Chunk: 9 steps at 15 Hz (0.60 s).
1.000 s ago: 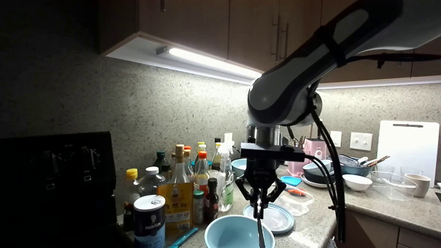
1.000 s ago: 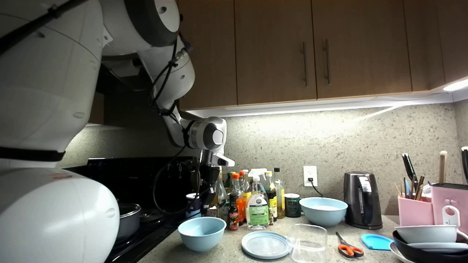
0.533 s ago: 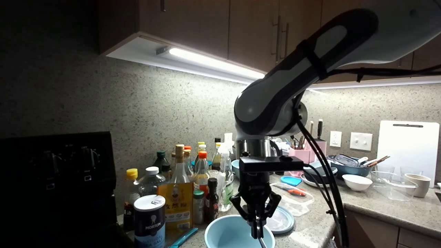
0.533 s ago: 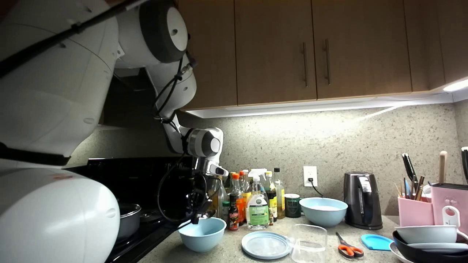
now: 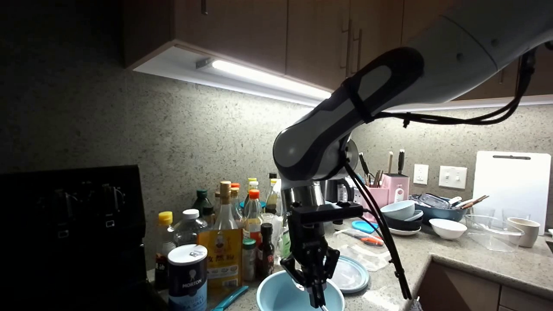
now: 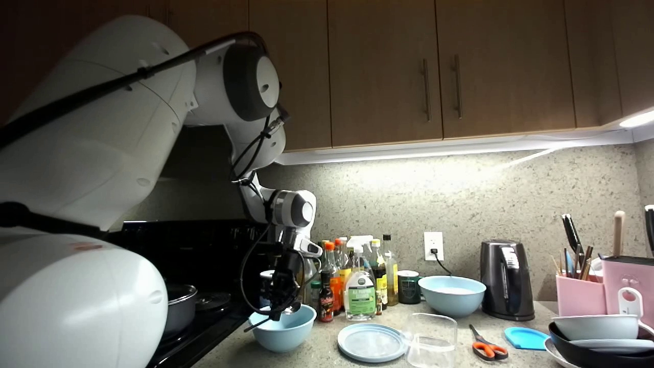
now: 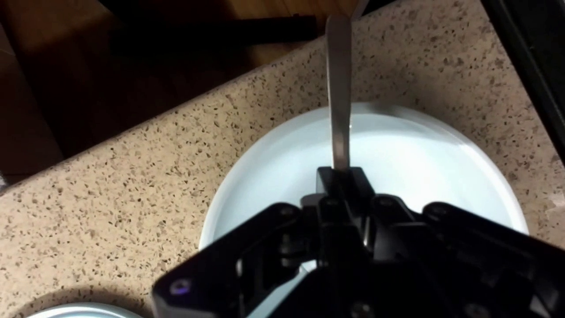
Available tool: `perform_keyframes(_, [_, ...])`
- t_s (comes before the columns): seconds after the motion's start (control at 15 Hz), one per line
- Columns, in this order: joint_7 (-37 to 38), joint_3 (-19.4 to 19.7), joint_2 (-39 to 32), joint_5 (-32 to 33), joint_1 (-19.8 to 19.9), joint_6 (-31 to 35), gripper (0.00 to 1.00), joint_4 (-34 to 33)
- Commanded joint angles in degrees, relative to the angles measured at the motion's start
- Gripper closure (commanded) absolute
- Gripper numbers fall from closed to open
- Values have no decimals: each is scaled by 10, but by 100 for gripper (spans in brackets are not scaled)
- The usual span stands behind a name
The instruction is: Pick up the spoon and put it in the bowl
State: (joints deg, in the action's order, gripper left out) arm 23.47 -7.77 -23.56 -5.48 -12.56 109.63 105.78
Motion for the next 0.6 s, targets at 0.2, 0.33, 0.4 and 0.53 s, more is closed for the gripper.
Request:
perform_keyframes(0.2, [-85, 5, -71, 26, -1, -237, 92, -139])
perform_keyframes(0.33, [-95, 8, -99, 27, -2, -295, 92, -188])
perform_keyframes(0.4, [-99, 9, -112, 29, -4, -316, 92, -211])
perform_keyframes(0.53, [-121, 8, -140, 33, -7, -329, 92, -251])
